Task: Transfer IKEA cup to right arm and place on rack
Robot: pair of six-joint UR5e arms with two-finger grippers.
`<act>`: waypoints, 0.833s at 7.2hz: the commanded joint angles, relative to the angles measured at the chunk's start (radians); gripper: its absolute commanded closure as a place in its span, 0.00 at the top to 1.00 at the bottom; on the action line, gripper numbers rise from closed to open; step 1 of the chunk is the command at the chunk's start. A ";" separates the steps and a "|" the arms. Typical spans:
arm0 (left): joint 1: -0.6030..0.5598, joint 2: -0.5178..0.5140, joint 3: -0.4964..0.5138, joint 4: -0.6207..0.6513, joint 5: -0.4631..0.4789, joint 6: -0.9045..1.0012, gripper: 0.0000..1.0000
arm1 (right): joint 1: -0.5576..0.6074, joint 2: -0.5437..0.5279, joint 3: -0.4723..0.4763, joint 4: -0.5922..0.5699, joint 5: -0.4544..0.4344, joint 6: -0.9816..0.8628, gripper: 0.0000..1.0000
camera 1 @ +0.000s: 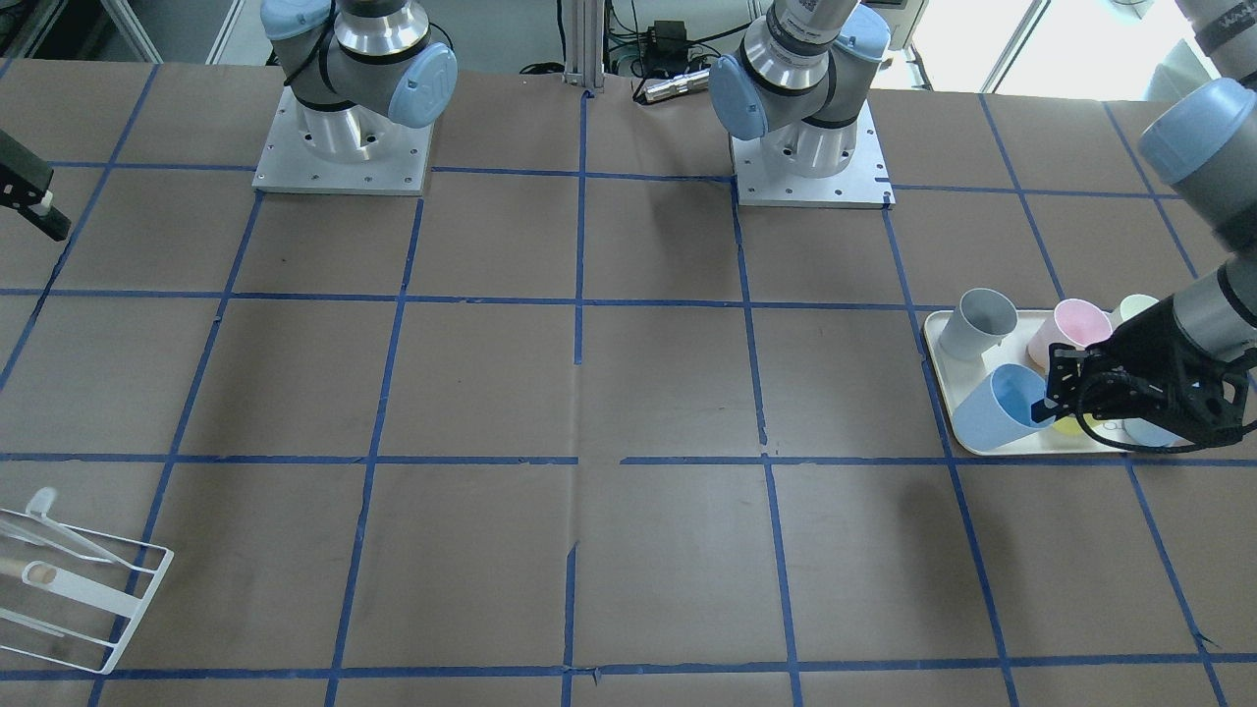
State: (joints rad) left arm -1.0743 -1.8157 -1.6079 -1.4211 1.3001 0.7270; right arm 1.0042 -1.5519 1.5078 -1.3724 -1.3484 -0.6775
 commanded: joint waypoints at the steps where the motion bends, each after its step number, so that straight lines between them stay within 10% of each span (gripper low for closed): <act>1: -0.093 0.045 0.026 -0.106 -0.182 -0.347 0.00 | -0.089 0.024 0.000 0.208 0.191 -0.017 1.00; 6: -0.294 0.095 -0.172 -0.134 -0.799 -0.830 0.00 | -0.121 0.081 0.006 0.843 0.538 -0.129 1.00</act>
State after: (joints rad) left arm -1.3200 -1.7230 -1.7067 -1.5563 0.6725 -0.0519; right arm 0.8828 -1.4857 1.5105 -0.6956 -0.8899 -0.7813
